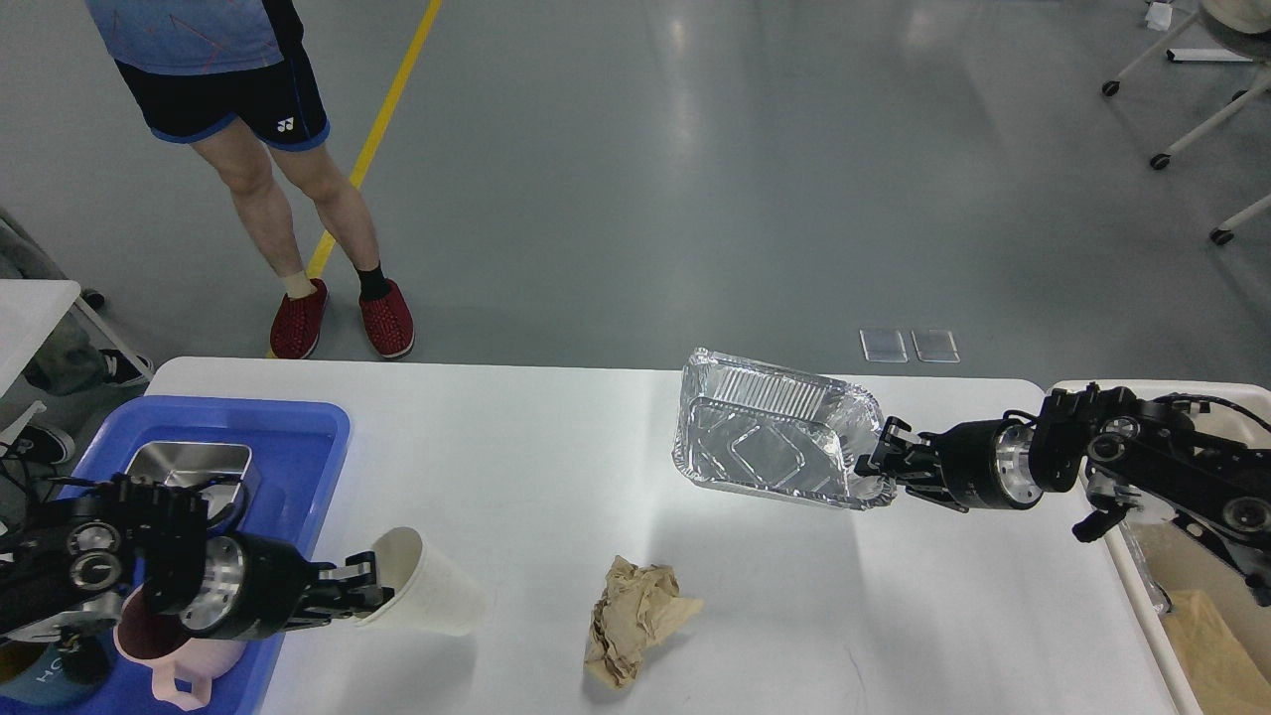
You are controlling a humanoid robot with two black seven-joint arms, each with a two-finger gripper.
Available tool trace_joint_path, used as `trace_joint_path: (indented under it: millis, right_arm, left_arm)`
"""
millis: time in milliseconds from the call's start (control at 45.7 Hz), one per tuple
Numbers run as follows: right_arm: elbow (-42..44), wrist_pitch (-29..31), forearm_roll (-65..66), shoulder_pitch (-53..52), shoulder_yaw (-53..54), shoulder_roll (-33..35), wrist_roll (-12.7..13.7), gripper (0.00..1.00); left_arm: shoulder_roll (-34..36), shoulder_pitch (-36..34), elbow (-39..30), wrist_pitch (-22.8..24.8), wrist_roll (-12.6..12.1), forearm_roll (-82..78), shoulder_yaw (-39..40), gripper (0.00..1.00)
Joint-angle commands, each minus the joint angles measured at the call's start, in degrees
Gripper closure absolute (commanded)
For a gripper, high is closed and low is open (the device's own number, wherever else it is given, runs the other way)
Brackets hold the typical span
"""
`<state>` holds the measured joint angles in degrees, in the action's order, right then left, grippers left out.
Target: Tidy desktop
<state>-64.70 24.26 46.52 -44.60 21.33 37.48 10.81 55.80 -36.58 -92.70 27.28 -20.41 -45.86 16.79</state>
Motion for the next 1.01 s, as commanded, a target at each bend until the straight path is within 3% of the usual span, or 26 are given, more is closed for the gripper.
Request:
trace_joint_path:
  millis: [0,263,460,810,986]
  right_arm:
    - [-0.1,0.1,0.0,0.0,0.0,0.2,0.0,1.00]
    - [-0.1,0.1,0.0,0.1,0.0,0.6,0.0,1.00]
    - [-0.5,0.1,0.0,0.1,0.1,0.5,0.0,1.00]
    - [-0.7,0.1,0.0,0.5,0.1,1.2,0.0,1.00]
    - [-1.0,0.1,0.0,0.7,0.1,1.3,0.0,1.00]
  left_arm:
    - [10.8,-0.5,-5.0,3.4,0.2,3.0,1.7,0.98]
    - [25.6,-1.3,-5.3,14.4,0.5,8.6,14.1,0.98]
    - [29.6,-1.3,-5.0,19.5,0.5,9.3,23.2,0.98]
    - [27.1,-0.5,-2.8,18.0,0.9,9.7,21.2,0.97]
    - [25.5,-4.3,-2.3,18.2,0.1,9.7,23.2,0.97]
